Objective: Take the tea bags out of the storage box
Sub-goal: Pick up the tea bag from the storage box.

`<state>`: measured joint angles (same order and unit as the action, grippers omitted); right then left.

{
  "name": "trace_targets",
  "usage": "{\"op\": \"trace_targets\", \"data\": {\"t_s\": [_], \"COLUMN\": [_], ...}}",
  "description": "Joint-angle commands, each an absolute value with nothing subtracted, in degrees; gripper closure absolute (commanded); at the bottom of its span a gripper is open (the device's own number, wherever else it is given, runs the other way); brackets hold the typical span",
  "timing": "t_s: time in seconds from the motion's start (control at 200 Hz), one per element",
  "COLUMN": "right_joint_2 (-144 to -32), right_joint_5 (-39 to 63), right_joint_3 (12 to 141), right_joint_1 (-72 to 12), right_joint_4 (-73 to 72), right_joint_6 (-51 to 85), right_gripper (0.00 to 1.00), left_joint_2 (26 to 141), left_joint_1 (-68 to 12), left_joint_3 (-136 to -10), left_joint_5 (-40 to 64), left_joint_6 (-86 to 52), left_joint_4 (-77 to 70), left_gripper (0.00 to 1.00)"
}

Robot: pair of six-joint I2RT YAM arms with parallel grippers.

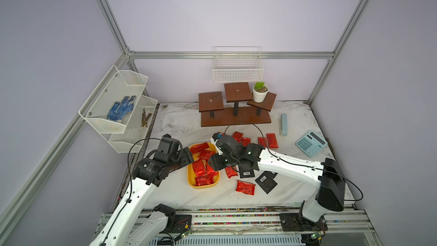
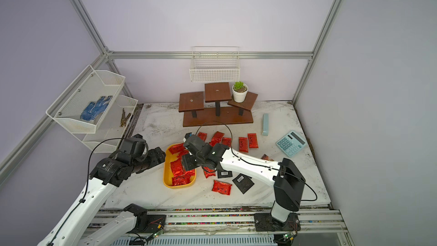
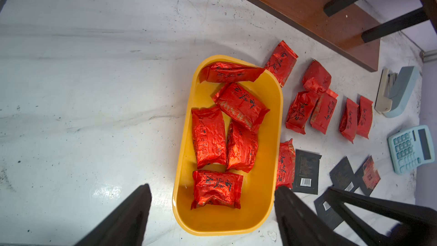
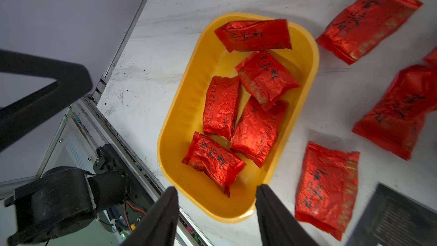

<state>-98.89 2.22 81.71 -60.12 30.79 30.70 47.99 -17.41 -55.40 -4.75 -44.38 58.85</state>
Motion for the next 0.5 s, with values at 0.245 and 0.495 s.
{"op": "trace_targets", "data": {"t_s": [0.245, 0.495], "right_joint_2": [-121.0, -129.8], "right_joint_5": [-1.6, -9.3], "right_joint_3": [103.2, 110.7], "right_joint_1": [-64.0, -64.7], "right_joint_4": [39.2, 43.5], "right_joint_6": [27.9, 29.7], "right_gripper": [0.36, 0.29], "left_joint_2": [37.9, 33.8], "left_joint_1": [-15.3, -15.3], "left_joint_3": [-61.9, -62.6], "left_joint_5": [-8.6, -9.4], "left_joint_6": [-48.8, -49.0], "left_joint_4": [66.6, 70.3], "left_gripper": [0.12, 0.09]}}
